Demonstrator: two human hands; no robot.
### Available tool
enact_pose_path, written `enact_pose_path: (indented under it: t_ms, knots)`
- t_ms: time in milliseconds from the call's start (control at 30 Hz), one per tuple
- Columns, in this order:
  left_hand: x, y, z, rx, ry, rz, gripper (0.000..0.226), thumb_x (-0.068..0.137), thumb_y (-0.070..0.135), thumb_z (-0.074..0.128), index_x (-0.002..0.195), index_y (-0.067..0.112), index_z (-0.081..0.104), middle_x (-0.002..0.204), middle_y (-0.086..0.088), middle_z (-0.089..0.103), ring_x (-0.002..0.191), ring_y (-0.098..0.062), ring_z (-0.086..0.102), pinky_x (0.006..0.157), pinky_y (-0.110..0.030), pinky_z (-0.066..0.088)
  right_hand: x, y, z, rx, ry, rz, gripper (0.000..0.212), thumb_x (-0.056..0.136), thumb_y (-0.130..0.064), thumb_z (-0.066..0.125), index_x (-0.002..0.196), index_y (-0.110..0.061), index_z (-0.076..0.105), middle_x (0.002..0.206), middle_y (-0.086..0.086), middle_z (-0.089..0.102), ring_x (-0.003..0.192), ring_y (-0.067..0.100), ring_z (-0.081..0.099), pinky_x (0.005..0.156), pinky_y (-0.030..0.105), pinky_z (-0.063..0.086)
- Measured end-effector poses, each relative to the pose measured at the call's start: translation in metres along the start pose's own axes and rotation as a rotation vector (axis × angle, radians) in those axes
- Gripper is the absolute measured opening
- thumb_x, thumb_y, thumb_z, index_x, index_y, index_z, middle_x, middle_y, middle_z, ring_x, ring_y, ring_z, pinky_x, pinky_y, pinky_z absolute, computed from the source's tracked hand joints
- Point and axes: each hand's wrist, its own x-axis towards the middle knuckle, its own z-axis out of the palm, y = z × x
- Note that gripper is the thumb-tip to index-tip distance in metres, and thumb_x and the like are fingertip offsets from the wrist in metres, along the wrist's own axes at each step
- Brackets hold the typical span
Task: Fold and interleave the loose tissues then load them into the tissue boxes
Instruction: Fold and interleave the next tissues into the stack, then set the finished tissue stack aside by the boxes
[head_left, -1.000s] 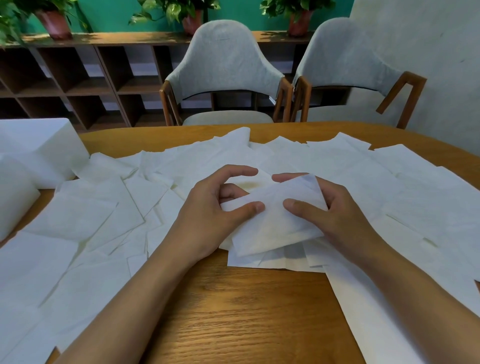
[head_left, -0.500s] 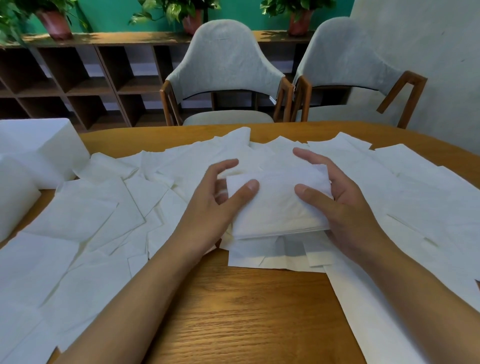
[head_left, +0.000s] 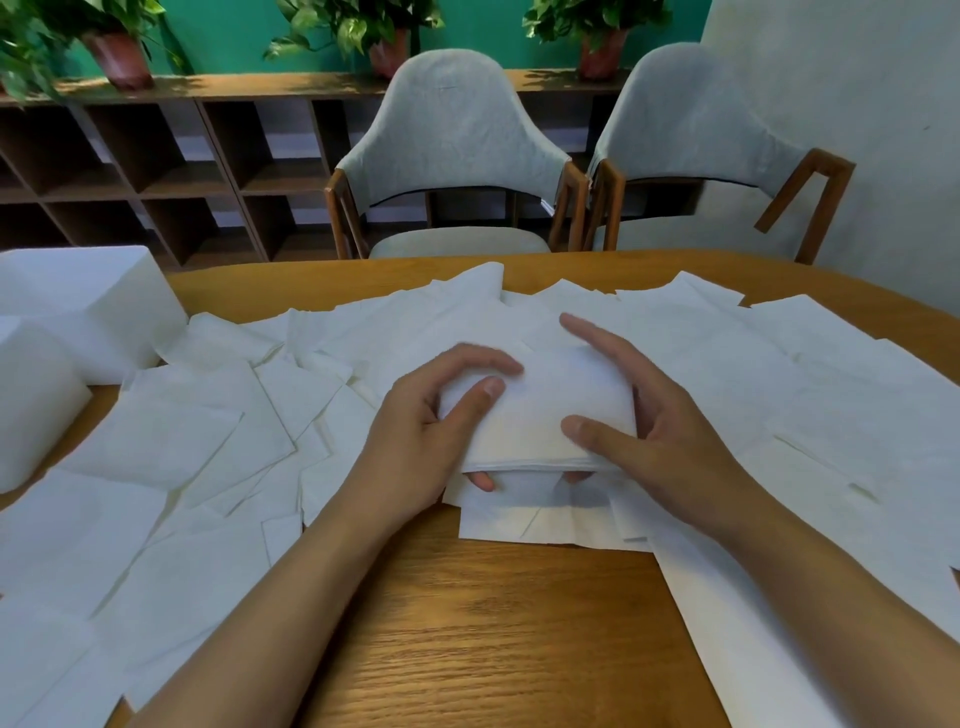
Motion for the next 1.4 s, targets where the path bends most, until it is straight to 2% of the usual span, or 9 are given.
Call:
enact_pose_path:
  t_ms: [167,333,600,700,800,1033,1133,1200,1400]
  knots:
    - [0.000,-0.004,-0.001,-0.011,-0.030,-0.064,0.019,0.105,0.021,0.060,0.114,0.028,0.076,0.118,0.013,0.066,0.101,-0.022,0.071,0.052,-0.033,0.061,-0.001,0.003,-0.002,-0.015,-0.054,0.016,0.040,0.089,-0.025,0.071,0.124,-0.044,0.066,0.127,-0.033,0.058,0.119,-0.007,0.051,0.078,0.016,0.055]
    - [0.000,-0.004,-0.005,-0.022,-0.056,-0.068,0.023,0.099,0.022,0.069,0.120,0.030,0.074,0.123,0.020,0.064,0.109,-0.014,0.068,0.057,-0.035,0.063,0.001,0.004,0.000,-0.084,0.010,0.043,0.055,0.089,-0.028,0.073,0.135,-0.051,0.052,0.140,-0.034,0.042,0.113,-0.028,0.040,0.077,0.006,0.050]
    - [-0.011,0.015,-0.040,0.106,0.009,-0.062,0.029,0.093,0.023,0.076,0.120,0.032,0.073,0.128,0.017,0.066,0.115,-0.002,0.063,0.066,-0.022,0.060,0.008,-0.024,0.022,-0.146,-0.004,0.069,0.059,0.087,-0.033,0.076,0.136,-0.050,0.048,0.131,-0.042,0.036,0.115,-0.015,0.041,0.078,0.003,0.047]
    - [-0.022,0.035,-0.070,0.020,0.020,-0.125,0.035,0.090,0.017,0.078,0.122,0.030,0.073,0.126,0.018,0.068,0.104,-0.014,0.075,0.067,-0.034,0.066,0.014,-0.049,0.034,-0.191,-0.010,0.035,0.058,0.087,-0.037,0.076,0.136,-0.053,0.049,0.130,-0.041,0.037,0.114,-0.013,0.040,0.088,0.009,0.045]
    - [-0.036,0.055,-0.100,0.070,0.052,-0.120,0.041,0.089,0.013,0.079,0.125,0.031,0.071,0.130,0.022,0.062,0.095,-0.016,0.078,0.067,-0.031,0.065,0.018,-0.077,0.056,-0.188,-0.031,-0.005,0.057,0.088,-0.038,0.075,0.136,-0.054,0.048,0.131,-0.039,0.037,0.116,-0.007,0.042,0.087,0.012,0.048]
    - [-0.071,0.081,-0.179,0.216,0.134,-0.113,0.046,0.090,0.016,0.079,0.129,0.038,0.068,0.133,0.016,0.060,0.099,-0.003,0.073,0.065,-0.026,0.063,0.030,-0.119,0.126,-0.060,-0.053,-0.022,0.035,0.085,-0.037,0.077,0.118,-0.046,0.066,0.121,-0.033,0.053,0.109,0.002,0.052,0.074,0.014,0.056]
    - [-0.086,0.085,-0.215,0.239,0.184,-0.127,0.048,0.088,0.019,0.081,0.129,0.040,0.067,0.139,0.012,0.060,0.107,-0.020,0.073,0.068,-0.032,0.065,0.038,-0.130,0.162,-0.006,-0.091,0.007,0.043,0.083,-0.031,0.081,0.121,-0.043,0.064,0.122,-0.023,0.057,0.109,0.006,0.056,0.079,0.025,0.061]
    - [-0.095,0.086,-0.239,0.269,0.222,-0.139,0.049,0.089,0.020,0.080,0.130,0.041,0.065,0.140,0.011,0.058,0.102,-0.016,0.074,0.068,-0.031,0.065,0.045,-0.138,0.187,0.003,-0.111,0.006,0.045,0.083,-0.028,0.082,0.121,-0.041,0.063,0.122,-0.020,0.059,0.110,0.006,0.057,0.080,0.024,0.060]
    - [-0.119,0.083,-0.313,0.425,0.297,-0.139,0.049,0.090,0.028,0.079,0.134,0.041,0.062,0.137,0.013,0.057,0.104,-0.002,0.062,0.078,-0.009,0.053,0.077,-0.158,0.253,0.040,-0.191,-0.004,0.045,0.081,-0.023,0.084,0.118,-0.040,0.063,0.123,-0.018,0.059,0.105,0.003,0.059,0.076,0.019,0.059]
